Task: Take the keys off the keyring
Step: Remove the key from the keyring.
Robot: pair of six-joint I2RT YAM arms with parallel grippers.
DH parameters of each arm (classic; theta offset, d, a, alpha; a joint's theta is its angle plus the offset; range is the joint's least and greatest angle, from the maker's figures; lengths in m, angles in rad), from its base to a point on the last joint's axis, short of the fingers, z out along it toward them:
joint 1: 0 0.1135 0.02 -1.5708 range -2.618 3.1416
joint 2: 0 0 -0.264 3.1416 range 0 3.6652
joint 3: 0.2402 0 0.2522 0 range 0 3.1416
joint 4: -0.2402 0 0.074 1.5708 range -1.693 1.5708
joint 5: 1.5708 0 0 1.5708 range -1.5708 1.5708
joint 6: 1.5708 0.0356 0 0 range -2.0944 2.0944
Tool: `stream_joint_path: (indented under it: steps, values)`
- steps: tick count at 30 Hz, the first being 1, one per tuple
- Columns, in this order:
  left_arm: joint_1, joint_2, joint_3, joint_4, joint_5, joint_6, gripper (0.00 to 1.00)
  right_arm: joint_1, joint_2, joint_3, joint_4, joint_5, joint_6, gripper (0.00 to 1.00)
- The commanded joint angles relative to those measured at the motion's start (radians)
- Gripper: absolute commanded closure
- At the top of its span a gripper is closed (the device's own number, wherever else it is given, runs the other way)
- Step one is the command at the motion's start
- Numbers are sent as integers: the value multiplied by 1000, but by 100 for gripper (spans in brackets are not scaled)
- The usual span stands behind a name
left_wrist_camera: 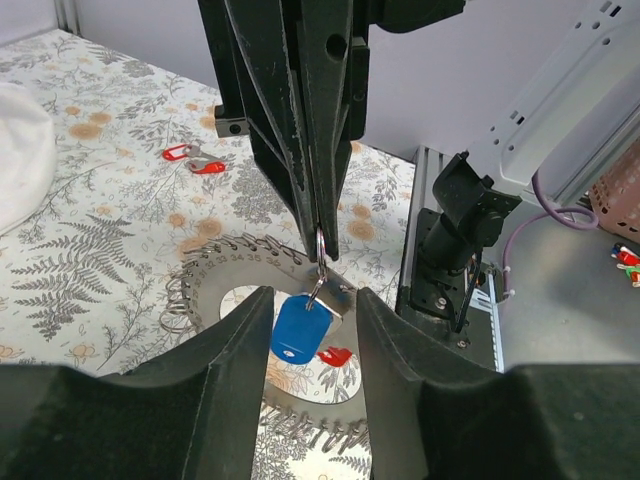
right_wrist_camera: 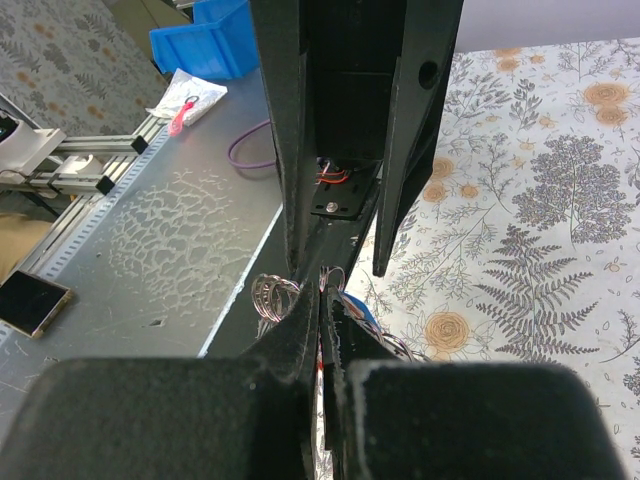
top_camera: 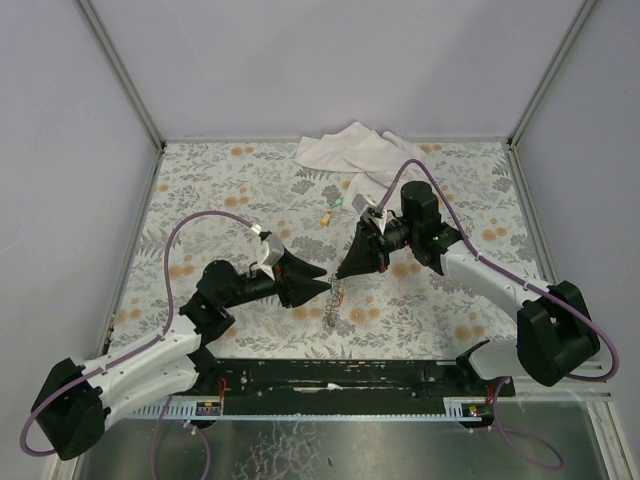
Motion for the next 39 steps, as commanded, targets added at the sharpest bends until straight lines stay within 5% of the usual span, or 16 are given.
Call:
stream_joint_path:
  steps: [1, 18, 26, 39]
  values:
    - [2, 13, 2, 70, 25, 27, 64, 3, -3, 50, 9, -33, -12, 100]
    - [0, 49, 30, 73, 57, 24, 78, 3, -5, 52, 4, -32, -15, 100]
    - [0, 56, 41, 53, 37, 27, 100, 4, -8, 52, 2, -31, -19, 100]
    - [0, 32, 32, -2, 14, 30, 100, 3, -9, 57, -15, -34, -31, 100]
